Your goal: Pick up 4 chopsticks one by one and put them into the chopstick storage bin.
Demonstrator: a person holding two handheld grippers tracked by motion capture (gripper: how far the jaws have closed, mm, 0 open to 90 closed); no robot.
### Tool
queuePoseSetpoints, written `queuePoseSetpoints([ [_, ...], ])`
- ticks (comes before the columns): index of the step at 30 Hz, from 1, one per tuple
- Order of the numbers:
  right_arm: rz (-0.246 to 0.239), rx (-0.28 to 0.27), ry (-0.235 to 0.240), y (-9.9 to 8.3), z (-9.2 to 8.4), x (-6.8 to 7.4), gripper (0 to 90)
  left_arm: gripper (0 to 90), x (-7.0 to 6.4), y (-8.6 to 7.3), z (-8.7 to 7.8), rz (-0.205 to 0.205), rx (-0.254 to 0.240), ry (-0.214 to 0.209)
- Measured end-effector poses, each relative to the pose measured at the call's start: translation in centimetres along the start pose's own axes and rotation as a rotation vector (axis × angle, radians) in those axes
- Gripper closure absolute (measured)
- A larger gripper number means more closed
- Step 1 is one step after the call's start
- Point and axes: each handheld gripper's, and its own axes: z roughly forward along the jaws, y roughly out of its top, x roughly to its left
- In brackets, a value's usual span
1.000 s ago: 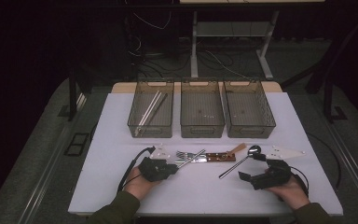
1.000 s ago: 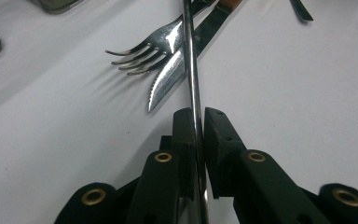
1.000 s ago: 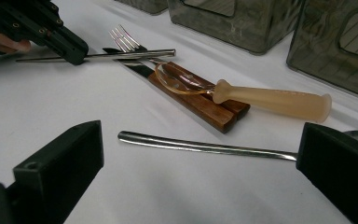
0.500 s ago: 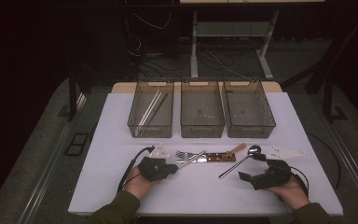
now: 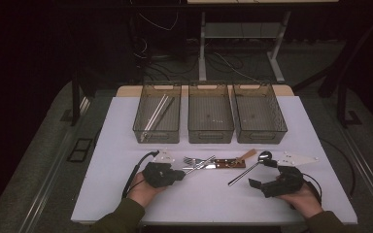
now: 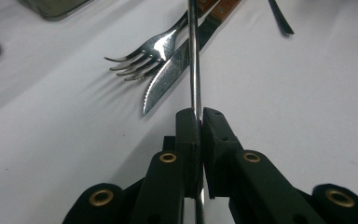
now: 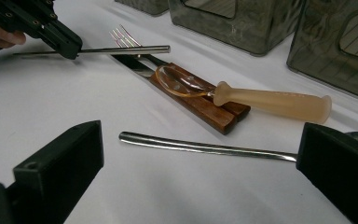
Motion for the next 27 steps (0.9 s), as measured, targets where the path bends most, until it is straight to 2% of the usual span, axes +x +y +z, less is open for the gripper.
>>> queuePoseSetpoints([
  [7,-0.001,-0.001,0.001,0.0,0.0,0.0,1.0,85.2,0.1,0.1,-0.9,0.011,-0.010,0.001],
  [9,-0.001,-0.001,0.001,0.0,0.0,0.0,0.9,85.2,0.0,0.2,-1.0,0.003,-0.009,-0.005],
  [13,-0.001,-0.001,0.002,0.0,0.0,0.0,1.0,85.2,0.2,0.2,-1.5,0.018,-0.009,-0.011],
  [14,-0.001,-0.001,0.002,0.0,0.0,0.0,1.0,85.2,0.1,0.2,-1.6,0.007,-0.010,-0.010],
  [15,-0.001,-0.001,0.002,0.0,0.0,0.0,1.0,85.2,0.3,0.2,-1.7,0.019,-0.014,-0.007],
  [16,-0.002,-0.002,0.002,0.0,0.0,0.0,1.0,85.2,0.3,0.2,-1.8,0.004,-0.021,-0.004],
  [20,-0.002,-0.002,0.003,0.0,0.0,0.0,1.0,85.2,0.6,0.2,-2.5,0.006,-0.034,0.003],
  [21,-0.002,-0.002,0.003,0.0,0.0,0.0,1.0,85.2,0.6,0.1,-2.6,-0.007,-0.040,0.008],
  [27,-0.001,-0.002,0.003,0.0,0.0,0.0,1.0,85.2,1.1,0.1,-3.6,-0.025,-0.075,0.024],
])
